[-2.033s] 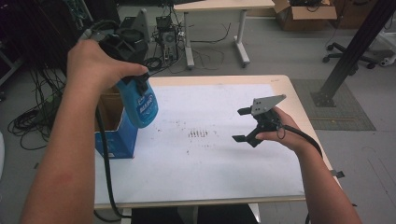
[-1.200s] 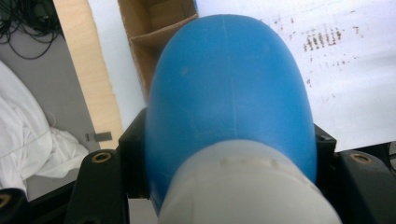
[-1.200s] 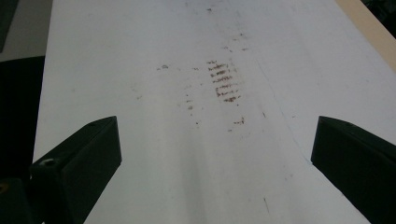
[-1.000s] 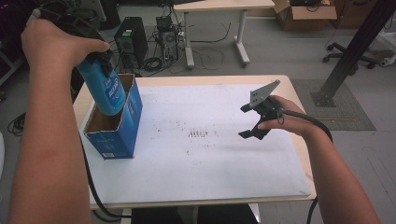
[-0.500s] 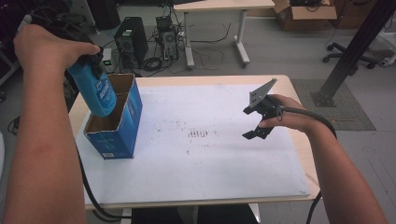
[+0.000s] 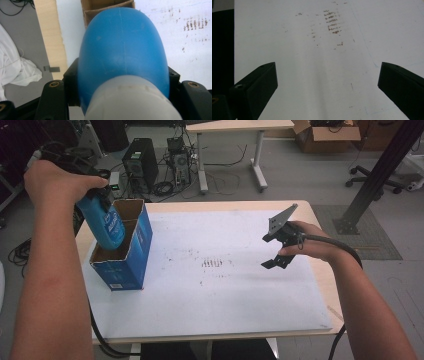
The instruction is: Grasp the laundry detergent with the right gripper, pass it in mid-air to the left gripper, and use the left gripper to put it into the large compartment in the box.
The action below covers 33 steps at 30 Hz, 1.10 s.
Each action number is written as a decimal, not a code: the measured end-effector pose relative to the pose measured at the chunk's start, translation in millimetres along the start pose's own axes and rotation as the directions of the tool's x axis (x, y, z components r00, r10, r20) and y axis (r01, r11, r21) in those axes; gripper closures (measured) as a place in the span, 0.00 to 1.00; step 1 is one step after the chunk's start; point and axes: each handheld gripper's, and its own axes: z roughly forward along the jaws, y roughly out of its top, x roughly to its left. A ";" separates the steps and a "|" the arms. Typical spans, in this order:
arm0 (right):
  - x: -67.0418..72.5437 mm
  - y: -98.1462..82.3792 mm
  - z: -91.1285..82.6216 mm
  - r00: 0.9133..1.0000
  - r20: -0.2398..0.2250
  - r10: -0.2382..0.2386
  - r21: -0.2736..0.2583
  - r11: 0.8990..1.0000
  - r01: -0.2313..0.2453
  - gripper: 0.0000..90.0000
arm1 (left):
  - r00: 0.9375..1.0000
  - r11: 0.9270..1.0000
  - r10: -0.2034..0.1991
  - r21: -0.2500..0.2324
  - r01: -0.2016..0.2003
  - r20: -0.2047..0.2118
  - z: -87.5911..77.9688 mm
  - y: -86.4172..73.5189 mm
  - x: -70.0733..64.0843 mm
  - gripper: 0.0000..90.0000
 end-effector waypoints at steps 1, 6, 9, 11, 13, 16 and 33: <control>0.2 0.0 0.0 1.000 0.000 0.004 -0.001 1.000 -0.004 0.03 | 1.000 1.000 -0.005 -0.004 0.005 0.001 2.8 0.0 0.6 0.43; 0.1 0.1 1.6 1.000 -0.005 0.001 0.002 1.000 -0.001 0.03 | 1.000 1.000 -0.012 0.006 0.012 0.006 18.9 1.5 2.4 0.43; 0.5 0.1 1.9 1.000 -0.007 0.001 0.006 1.000 0.000 0.03 | 1.000 1.000 -0.012 0.019 0.012 0.014 31.8 2.5 2.5 0.43; 0.6 -0.4 1.8 1.000 -0.006 0.001 0.005 1.000 -0.001 0.03 | 1.000 1.000 -0.009 0.028 0.009 0.015 39.7 3.4 2.5 0.43; 0.9 -1.4 1.6 1.000 -0.008 0.001 0.009 1.000 -0.001 0.03 | 1.000 0.999 -0.009 0.038 0.009 0.014 46.8 4.3 2.4 0.43; 1.0 -3.6 0.5 1.000 -0.005 0.004 0.009 1.000 -0.004 0.03 | 1.000 0.999 -0.014 0.044 0.013 0.010 56.4 4.9 2.7 0.43; 2.8 -10.5 1.7 1.000 0.001 0.000 0.010 1.000 0.000 0.03 | 1.000 0.997 0.017 0.069 -0.018 0.012 102.7 4.7 -2.6 0.43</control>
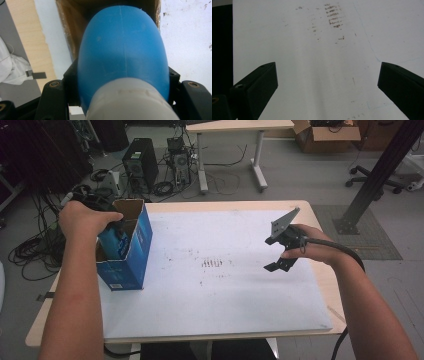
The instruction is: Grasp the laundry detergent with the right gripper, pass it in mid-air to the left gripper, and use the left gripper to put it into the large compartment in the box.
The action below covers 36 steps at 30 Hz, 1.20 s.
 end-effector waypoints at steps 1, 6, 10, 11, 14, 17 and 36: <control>0.0 -0.1 0.3 1.000 -0.001 0.001 0.001 1.000 -0.001 0.03 | 1.000 1.000 -0.002 -0.001 0.002 0.000 1.9 0.2 -0.5 0.43; -0.1 -1.3 2.4 1.000 -0.001 0.002 0.000 1.000 -0.002 0.03 | 1.000 1.000 -0.004 0.003 0.004 -0.003 11.8 2.0 -1.4 0.43; -0.3 -3.6 3.4 1.000 -0.004 0.005 0.000 1.000 -0.005 0.03 | 1.000 1.000 0.000 0.013 0.001 -0.011 19.9 2.9 -1.3 0.43; -0.1 -4.0 3.3 1.000 -0.005 0.008 0.001 1.000 -0.008 0.03 | 1.000 1.000 0.001 0.016 0.000 -0.011 22.3 3.1 -1.1 0.43; -0.5 -5.4 2.9 1.000 -0.003 0.008 0.001 1.000 -0.008 0.03 | 1.000 1.000 -0.008 0.020 0.008 -0.005 29.5 3.5 -0.1 0.43; -0.8 -6.0 2.6 1.000 -0.002 0.008 0.003 1.000 -0.008 0.03 | 1.000 1.000 -0.009 0.022 0.009 -0.004 33.6 3.6 0.2 0.43; -2.4 -7.5 6.9 1.000 -0.008 0.013 0.007 1.000 -0.013 0.03 | 1.000 0.999 -0.008 0.049 0.008 -0.003 55.3 4.1 5.2 0.43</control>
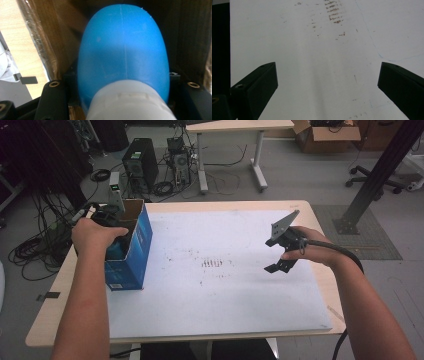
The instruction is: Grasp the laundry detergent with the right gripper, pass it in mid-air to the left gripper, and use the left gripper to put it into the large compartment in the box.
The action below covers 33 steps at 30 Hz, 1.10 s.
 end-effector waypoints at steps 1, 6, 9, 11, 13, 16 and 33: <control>0.0 0.1 0.2 1.000 0.001 0.000 0.001 1.000 0.000 0.03 | 1.000 1.000 0.000 0.001 0.000 0.002 0.8 0.1 0.0 0.43; 0.3 0.4 1.2 1.000 0.000 -0.001 0.001 1.000 0.001 0.03 | 1.000 1.000 -0.001 -0.002 0.001 0.006 2.3 -0.2 1.1 0.43; 0.6 0.4 1.5 1.000 -0.001 -0.001 0.002 1.000 0.001 0.03 | 1.000 1.000 -0.002 -0.003 0.002 0.006 3.1 -0.5 1.5 0.43; 0.5 0.2 1.4 1.000 0.000 -0.003 0.001 1.000 0.003 0.03 | 1.000 1.000 -0.003 -0.002 0.003 0.006 3.4 -0.7 1.8 0.43; 0.8 0.0 1.3 1.000 -0.002 0.000 0.000 1.000 0.000 0.03 | 1.000 1.000 -0.003 -0.001 0.003 0.007 3.4 -0.7 2.3 0.43; 1.1 -0.1 0.3 1.000 0.002 -0.001 0.001 1.000 0.001 0.03 | 1.000 1.000 -0.003 -0.003 0.003 0.007 3.4 -0.9 2.4 0.43; 0.5 -1.3 -1.0 1.000 0.019 -0.003 -0.015 1.000 0.003 0.03 | 1.000 1.000 0.002 -0.021 -0.003 -0.013 2.8 -1.8 -1.3 0.41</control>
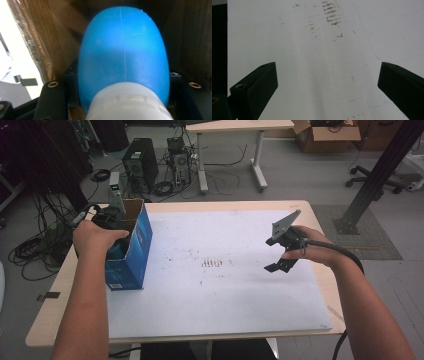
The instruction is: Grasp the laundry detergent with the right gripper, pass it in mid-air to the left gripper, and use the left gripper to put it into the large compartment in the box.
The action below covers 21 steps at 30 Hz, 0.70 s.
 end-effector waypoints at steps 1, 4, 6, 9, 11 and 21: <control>-0.1 -0.4 0.6 1.000 -0.001 0.000 -0.001 1.000 0.000 0.03 | 1.000 1.000 0.000 0.000 0.000 0.001 -0.5 0.0 -0.3 0.40; 0.2 -1.3 2.2 1.000 -0.004 0.001 0.002 1.000 -0.001 0.03 | 1.000 1.000 -0.002 0.007 0.002 0.000 -2.0 0.3 -1.7 0.37; 0.4 -1.7 2.4 1.000 -0.004 -0.001 0.001 1.000 0.001 0.03 | 1.000 1.000 0.001 0.003 -0.001 -0.010 -3.7 0.2 -3.5 0.36; 0.2 -2.0 2.0 1.000 0.000 -0.002 -0.001 1.000 0.002 0.03 | 1.000 1.000 0.004 0.002 -0.004 -0.031 -7.2 0.2 -6.0 0.35; 0.3 -2.2 1.8 1.000 -0.001 -0.002 -0.004 1.000 0.002 0.03 | 0.999 1.000 0.009 0.005 -0.008 -0.048 -9.1 0.5 -7.9 0.35; 1.2 -3.9 0.1 1.000 0.003 -0.003 -0.009 1.000 0.003 0.03 | 0.997 1.000 0.015 -0.002 -0.015 -0.077 -17.4 -2.3 -11.5 0.29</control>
